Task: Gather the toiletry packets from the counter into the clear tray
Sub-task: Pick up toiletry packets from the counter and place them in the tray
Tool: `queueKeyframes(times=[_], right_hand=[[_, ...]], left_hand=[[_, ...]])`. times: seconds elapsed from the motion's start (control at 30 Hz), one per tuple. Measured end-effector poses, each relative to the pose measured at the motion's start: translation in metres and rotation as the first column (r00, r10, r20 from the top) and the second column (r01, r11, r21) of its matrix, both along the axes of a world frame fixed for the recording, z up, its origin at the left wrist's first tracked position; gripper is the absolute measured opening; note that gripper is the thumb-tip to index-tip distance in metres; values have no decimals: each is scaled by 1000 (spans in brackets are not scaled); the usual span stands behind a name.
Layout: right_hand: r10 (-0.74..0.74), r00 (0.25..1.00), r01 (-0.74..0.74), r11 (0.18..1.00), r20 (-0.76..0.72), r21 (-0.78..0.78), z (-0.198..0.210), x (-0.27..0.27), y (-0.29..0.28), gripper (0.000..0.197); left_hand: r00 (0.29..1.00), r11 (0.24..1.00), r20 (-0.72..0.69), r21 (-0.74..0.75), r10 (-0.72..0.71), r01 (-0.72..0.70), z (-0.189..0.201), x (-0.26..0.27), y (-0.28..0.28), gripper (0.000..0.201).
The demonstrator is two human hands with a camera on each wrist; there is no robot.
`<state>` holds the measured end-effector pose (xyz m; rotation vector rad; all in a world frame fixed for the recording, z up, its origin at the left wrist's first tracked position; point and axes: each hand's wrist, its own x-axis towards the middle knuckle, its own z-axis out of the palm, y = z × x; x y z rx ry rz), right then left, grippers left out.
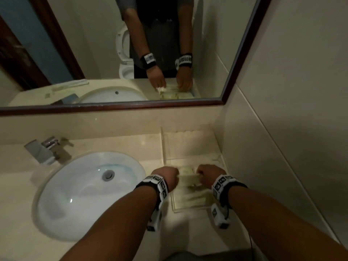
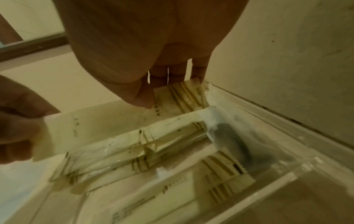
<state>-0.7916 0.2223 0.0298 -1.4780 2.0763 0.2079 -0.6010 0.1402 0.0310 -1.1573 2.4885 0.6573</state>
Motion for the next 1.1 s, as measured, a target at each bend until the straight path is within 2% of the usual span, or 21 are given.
queueKeyframes(times=[0.17,0.4,0.67,0.83,0.97,1.1], right_hand=[[-14,999,16,999,-45,30,-8,-14,15,31],[89,996,-87,987,-13,133,-22,0,22,37],[213,976,-207,973,-51,106,-34,12,20,34],[197,970,-199,980,-142,1,-34,14,25,32],[208,972,-205,978,-112,40,-34,16,30,33],[200,975,-193,978,-92,83,-37,18,37,22]], left_hand=[[998,999,50,31,35,-37,-9,3,4,42],[997,998,66,50,35,-39,-15,1,10,44],[997,997,83,76,0,-6,-26,2,20,40],[996,995,86,101,10,-19,-30,3,21,41],[997,993,67,118,-27,19,-30,2,24,40],[996,990,61,129,-67,59,-31,0,28,39]])
